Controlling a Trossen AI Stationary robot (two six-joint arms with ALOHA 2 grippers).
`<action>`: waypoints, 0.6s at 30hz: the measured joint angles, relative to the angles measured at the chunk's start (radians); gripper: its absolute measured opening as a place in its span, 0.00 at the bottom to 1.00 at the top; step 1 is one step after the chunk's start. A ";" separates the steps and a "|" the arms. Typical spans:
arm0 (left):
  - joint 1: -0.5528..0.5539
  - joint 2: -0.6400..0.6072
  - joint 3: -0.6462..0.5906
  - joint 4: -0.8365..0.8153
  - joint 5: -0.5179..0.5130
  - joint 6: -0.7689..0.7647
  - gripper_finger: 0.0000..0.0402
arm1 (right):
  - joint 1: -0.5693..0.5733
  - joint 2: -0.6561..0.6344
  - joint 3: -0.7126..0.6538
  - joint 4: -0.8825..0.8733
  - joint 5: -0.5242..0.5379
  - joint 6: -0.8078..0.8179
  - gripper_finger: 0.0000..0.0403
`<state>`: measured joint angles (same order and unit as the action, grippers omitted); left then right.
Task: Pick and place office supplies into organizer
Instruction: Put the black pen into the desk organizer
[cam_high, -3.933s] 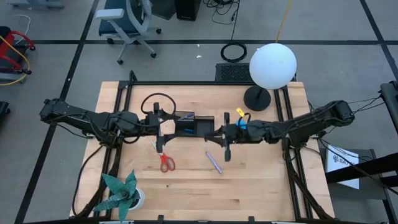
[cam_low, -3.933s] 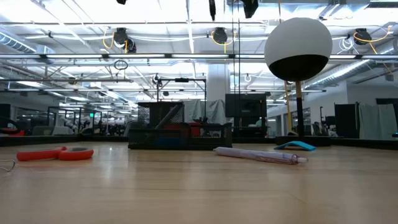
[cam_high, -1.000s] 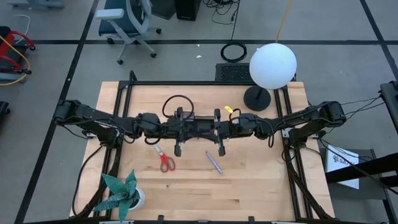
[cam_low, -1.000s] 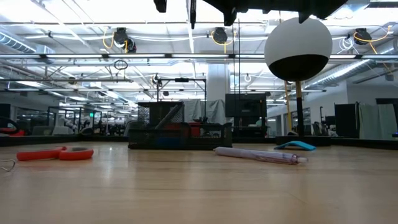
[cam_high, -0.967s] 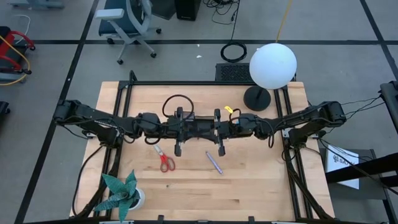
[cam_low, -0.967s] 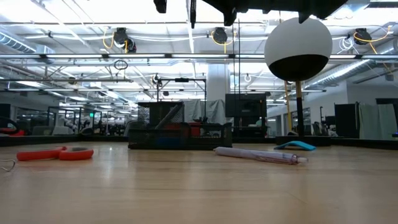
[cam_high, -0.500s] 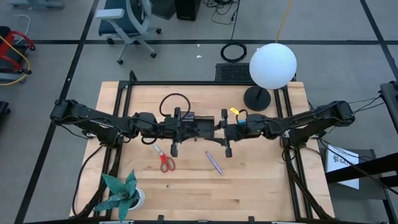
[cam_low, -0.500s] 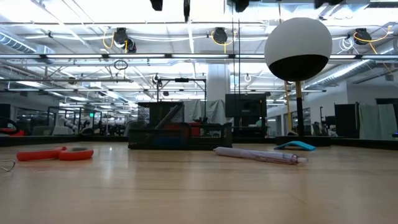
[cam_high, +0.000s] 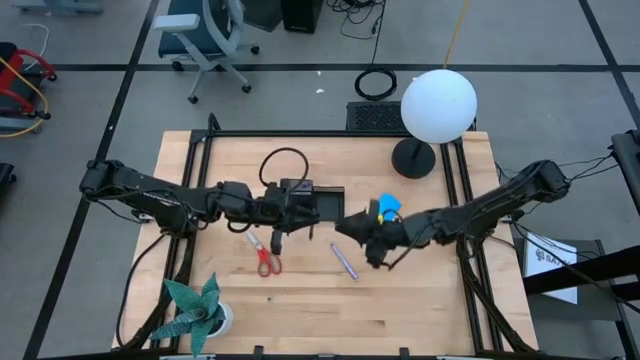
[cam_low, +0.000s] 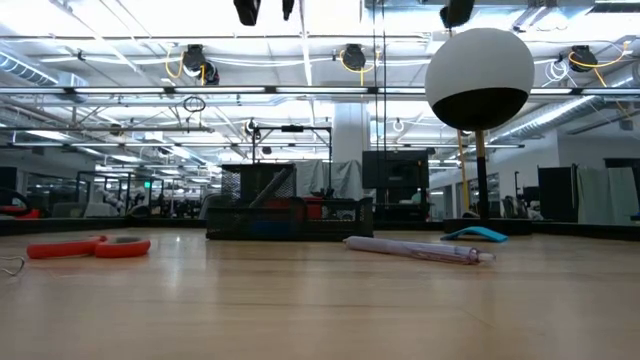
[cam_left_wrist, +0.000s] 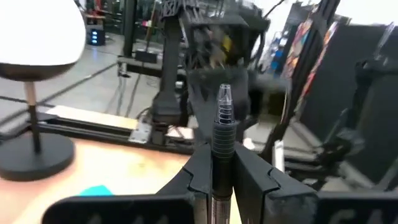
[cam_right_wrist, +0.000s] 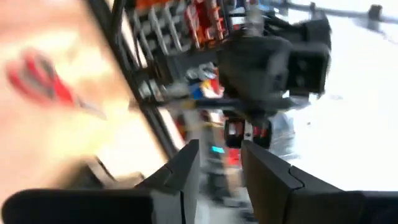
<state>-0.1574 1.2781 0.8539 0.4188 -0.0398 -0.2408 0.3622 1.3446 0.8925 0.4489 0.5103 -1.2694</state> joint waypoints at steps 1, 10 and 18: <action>0.001 0.000 0.000 0.003 0.011 -0.023 0.10 | 0.012 0.018 0.000 0.020 0.031 -0.102 0.27; 0.001 0.000 0.000 0.004 0.066 -0.185 0.10 | 0.072 0.260 0.000 0.502 0.281 -1.142 0.23; 0.001 0.000 0.000 0.005 0.066 -0.225 0.10 | 0.080 0.376 0.000 0.623 0.188 -1.311 0.20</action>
<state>-0.1566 1.2781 0.8543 0.4236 0.0263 -0.4661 0.4427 1.7202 0.8925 1.0722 0.6980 -2.5805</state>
